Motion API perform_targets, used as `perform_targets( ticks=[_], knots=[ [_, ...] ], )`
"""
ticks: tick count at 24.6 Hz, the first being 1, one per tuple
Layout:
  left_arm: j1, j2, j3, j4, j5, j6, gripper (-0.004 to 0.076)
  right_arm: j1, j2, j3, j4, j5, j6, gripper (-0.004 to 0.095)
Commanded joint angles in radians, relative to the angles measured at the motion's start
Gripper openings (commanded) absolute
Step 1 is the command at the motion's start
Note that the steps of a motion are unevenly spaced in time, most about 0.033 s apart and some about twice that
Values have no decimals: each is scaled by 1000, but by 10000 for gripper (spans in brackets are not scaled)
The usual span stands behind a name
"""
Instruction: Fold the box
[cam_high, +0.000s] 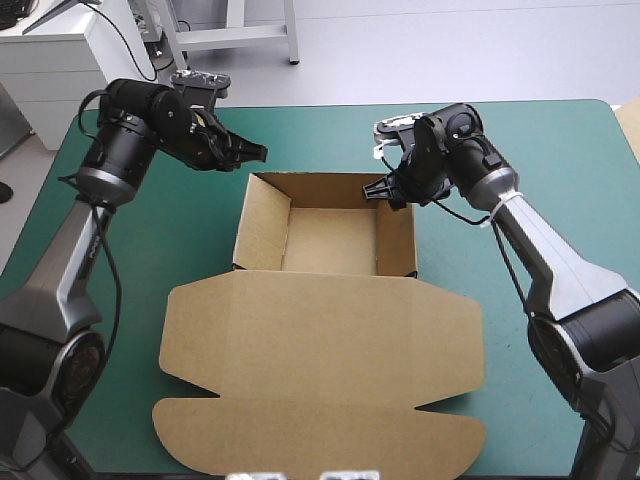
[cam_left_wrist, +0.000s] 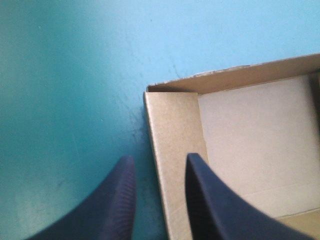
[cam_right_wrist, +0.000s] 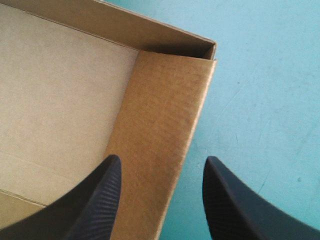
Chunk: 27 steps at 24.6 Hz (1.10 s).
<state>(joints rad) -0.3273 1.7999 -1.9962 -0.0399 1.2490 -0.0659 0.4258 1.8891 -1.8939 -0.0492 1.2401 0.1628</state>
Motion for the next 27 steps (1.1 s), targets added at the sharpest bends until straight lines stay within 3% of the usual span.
perform_targets(
  ticks=[1,6,10,15,20,22,27],
  knots=[
    [-5,-122,-25,25,41,49,-6,-5,-64,-32,-5,6,-10,467],
    [-5,-252,87,40,41,66,-8,-26,-62,-28,14,6,11,466],
    [-5,-430,327,56,0,111,-8,-62,-62,-28,49,6,31,466],
    [-5,-654,719,34,-146,113,-8,-67,-27,-26,154,6,34,466],
    [-5,-862,1079,24,-338,113,-8,-67,7,-25,155,6,34,466],
    [-5,-962,1220,24,-368,113,-8,-67,19,-25,139,6,32,466],
    [-5,-1106,1373,24,-373,113,-8,-67,40,-24,142,6,29,466]
  ],
)
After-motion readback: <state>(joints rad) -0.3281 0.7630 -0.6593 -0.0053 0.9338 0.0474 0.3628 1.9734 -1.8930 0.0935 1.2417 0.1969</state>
